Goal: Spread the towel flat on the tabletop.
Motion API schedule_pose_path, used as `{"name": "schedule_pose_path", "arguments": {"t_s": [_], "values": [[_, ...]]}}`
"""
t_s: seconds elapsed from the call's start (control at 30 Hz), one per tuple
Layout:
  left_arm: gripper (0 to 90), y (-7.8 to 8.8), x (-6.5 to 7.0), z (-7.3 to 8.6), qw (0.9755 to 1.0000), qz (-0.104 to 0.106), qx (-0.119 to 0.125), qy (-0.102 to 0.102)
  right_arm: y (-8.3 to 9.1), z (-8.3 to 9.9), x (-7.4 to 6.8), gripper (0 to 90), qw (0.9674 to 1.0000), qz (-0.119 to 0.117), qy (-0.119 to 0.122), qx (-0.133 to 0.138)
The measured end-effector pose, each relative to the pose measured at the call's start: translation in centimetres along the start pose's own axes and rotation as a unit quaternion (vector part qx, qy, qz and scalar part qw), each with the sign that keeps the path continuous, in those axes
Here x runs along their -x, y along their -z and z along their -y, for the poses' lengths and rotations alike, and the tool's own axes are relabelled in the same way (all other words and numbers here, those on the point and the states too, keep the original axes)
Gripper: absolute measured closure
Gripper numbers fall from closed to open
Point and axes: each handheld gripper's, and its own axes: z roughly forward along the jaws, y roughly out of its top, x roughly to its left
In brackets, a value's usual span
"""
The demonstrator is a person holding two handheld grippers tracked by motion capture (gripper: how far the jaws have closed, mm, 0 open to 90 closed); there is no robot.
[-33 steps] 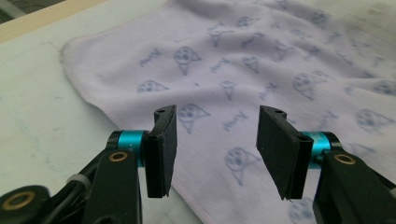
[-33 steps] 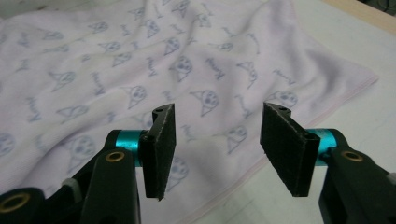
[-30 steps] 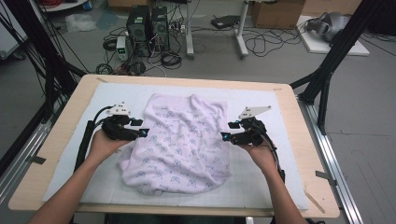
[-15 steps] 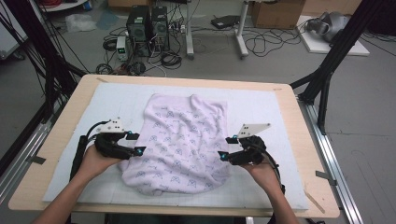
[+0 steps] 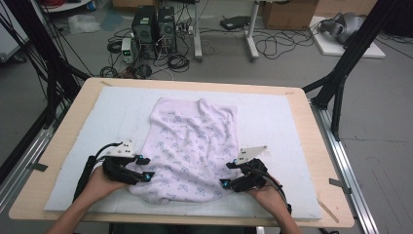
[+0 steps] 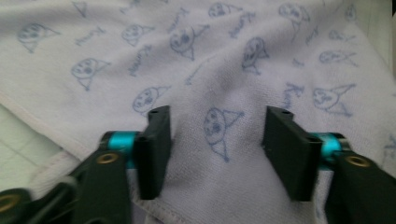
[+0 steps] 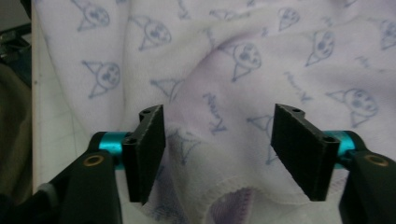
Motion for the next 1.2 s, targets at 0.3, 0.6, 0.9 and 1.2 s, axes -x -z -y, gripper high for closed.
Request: {"name": "schedule_pose_path", "arguments": {"t_s": [0.3,0.6,0.9,1.2], "values": [[86.9,0.0,-0.3,-0.6,0.9997,-0.018,-0.010,-0.012,0.1,0.0,1.0,83.0,0.9998,-0.012,-0.009,-0.015],[87.0,1.4,-3.8,-4.1,0.9948,-0.084,0.041,0.040,3.1,-2.6,4.3,83.9,0.9981,0.046,-0.030,0.030],[86.9,-2.3,-9.4,-5.0,0.9847,-0.137,0.027,0.104,0.9,-4.5,10.0,83.7,0.9940,0.076,-0.075,0.022],[66.8,-2.5,-10.4,-4.3,0.9835,-0.130,0.025,0.124,-1.5,-3.1,12.1,71.0,0.9904,0.081,-0.112,0.007]]}}
